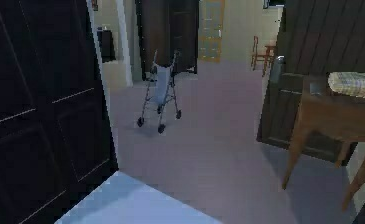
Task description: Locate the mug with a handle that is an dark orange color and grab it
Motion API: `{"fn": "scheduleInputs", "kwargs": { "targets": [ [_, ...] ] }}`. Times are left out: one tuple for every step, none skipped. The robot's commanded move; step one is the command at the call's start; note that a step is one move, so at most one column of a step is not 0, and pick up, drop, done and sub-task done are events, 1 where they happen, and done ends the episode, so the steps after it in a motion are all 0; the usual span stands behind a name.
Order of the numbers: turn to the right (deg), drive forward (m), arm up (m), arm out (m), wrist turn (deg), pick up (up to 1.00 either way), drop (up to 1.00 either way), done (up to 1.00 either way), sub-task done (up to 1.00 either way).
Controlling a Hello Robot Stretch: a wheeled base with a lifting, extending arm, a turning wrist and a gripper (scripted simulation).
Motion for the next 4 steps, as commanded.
{"fn": "scheduleInputs", "kwargs": {
  "targets": [
    [-45.0, 0.00, 0.00, 0.00, 0.0, 0.00, 0.00, 0.00, 0.00],
    [-45.0, 0.00, 0.00, 0.00, 0.0, 0.00, 0.00, 0.00, 0.00],
    [-30.0, 0.00, 0.00, 0.00, 0.0, 0.00, 0.00, 0.00, 0.00],
    [-3.0, 0.00, 0.00, 0.00, 0.0, 0.00, 0.00, 0.00, 0.00]
  ]
}}
